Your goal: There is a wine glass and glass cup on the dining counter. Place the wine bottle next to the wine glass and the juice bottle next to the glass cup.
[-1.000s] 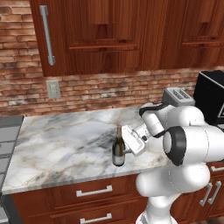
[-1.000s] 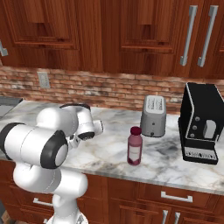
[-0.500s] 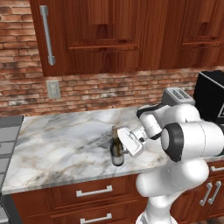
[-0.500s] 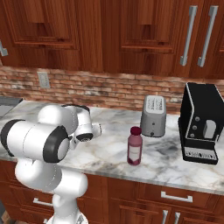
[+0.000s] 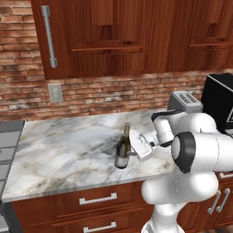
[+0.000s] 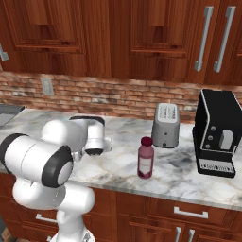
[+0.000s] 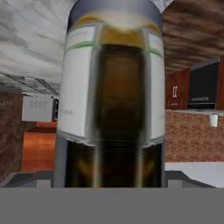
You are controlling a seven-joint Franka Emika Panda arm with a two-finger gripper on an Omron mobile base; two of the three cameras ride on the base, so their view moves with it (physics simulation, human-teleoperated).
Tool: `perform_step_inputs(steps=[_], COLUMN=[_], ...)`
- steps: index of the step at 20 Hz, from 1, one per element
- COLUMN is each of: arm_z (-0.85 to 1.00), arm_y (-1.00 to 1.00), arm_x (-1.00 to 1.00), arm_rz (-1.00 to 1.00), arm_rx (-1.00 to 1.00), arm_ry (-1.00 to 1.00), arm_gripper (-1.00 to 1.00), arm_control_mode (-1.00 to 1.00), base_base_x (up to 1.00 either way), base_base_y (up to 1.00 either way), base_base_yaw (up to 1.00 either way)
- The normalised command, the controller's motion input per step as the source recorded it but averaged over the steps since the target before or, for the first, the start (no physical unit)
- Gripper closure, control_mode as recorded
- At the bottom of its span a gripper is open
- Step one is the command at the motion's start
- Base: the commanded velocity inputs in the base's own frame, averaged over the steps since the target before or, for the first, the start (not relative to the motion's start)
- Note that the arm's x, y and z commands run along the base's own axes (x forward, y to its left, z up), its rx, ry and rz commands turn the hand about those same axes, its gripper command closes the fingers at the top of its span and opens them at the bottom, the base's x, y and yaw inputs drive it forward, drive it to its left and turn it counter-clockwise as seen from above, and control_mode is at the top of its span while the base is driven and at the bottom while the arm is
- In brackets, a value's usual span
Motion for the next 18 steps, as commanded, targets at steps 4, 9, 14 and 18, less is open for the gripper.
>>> perform_step_inputs(steps=[4,9,14,18], arm_z=[1.00,1.00,1.00,0.95], arm_y=[-0.04,0.00,0.00,-0.02], arm_x=[-0.53,-0.44,-0.42,-0.40], arm_rz=[-0.19,-0.15,-0.06,0.00], arm_rx=[0.09,0.00,-0.08,-0.16], arm_ry=[0.00,0.01,0.02,0.02], arm_gripper=[1.00,1.00,1.00,1.00], arm_control_mode=[-1.00,-1.00,-1.00,-1.00], base_base_x=[0.00,0.00,0.00,0.00], base_base_y=[0.00,0.00,0.00,0.00], base_base_yaw=[0.00,0.00,0.00,0.00])
